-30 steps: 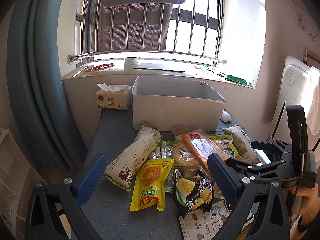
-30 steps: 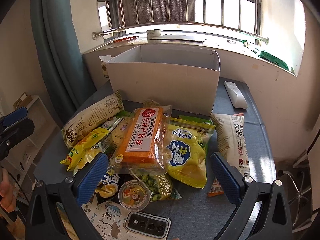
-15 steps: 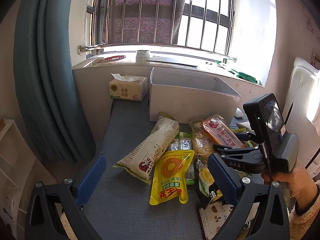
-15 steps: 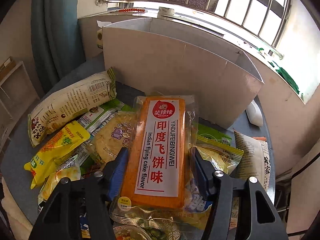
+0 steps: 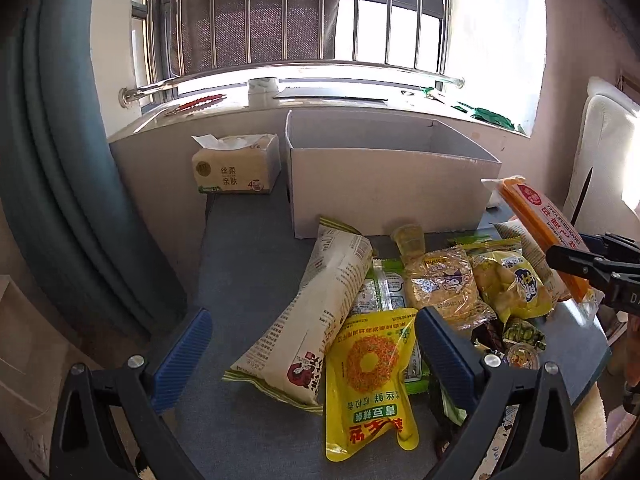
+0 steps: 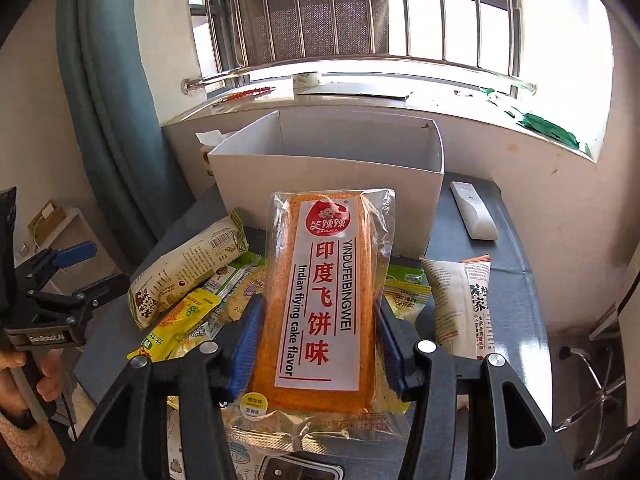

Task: Organize snacks
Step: 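Carry orange pack into box with right tool while left tool drops white bread bag in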

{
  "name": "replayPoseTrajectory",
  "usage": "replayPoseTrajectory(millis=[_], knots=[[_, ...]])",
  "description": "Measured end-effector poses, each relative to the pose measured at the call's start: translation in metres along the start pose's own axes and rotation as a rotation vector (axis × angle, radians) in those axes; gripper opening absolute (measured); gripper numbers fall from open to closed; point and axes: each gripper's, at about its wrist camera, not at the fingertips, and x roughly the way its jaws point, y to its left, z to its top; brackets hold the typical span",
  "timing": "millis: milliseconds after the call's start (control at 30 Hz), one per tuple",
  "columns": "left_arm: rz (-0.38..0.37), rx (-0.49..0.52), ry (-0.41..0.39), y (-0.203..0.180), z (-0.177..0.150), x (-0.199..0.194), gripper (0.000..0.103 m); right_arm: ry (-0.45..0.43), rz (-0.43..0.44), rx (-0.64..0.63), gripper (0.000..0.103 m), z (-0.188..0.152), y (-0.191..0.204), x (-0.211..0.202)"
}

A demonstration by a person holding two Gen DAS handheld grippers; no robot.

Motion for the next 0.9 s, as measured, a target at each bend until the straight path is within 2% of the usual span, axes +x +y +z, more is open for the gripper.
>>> replayPoseTrajectory(millis=[133,300,333,367,400,433,533,633,767,900], knots=[[-0.098,0.055,0.141,0.002,0.015,0.05,0.103,-0.033,0.006,0.068,0.057,-0.011,-0.017,-0.018],[-0.101,0.084,0.255,0.009,0.021,0.1,0.101,-0.045,0.031,0.091,0.057,-0.022,-0.026,-0.025],[-0.119,0.081,0.276,0.01,0.021,0.106,0.092,-0.042,0.031,0.095,0.057,-0.024,-0.027,-0.025],[-0.134,0.073,0.293,0.011,0.02,0.11,0.066,-0.04,0.028,0.1,0.057,-0.024,-0.029,-0.025],[-0.14,0.065,0.307,0.012,0.019,0.112,0.051,-0.037,0.029,0.102,0.057,-0.025,-0.031,-0.024],[-0.126,0.059,0.308,0.012,0.017,0.111,0.041,-0.037,0.03,0.106,0.057,-0.025,-0.033,-0.024],[-0.103,0.063,0.256,0.009,0.018,0.092,0.038,-0.05,0.047,0.113,0.057,-0.026,-0.037,-0.022],[-0.114,-0.002,0.184,0.017,0.023,0.066,0.038,-0.046,0.054,0.12,0.057,-0.028,-0.039,-0.016],[-0.169,-0.112,0.068,0.029,0.042,0.033,0.038,-0.067,0.064,0.129,0.057,-0.019,-0.041,-0.013],[-0.222,-0.156,-0.047,0.032,0.076,0.009,0.038,-0.101,0.081,0.15,0.057,0.011,-0.046,-0.01]])
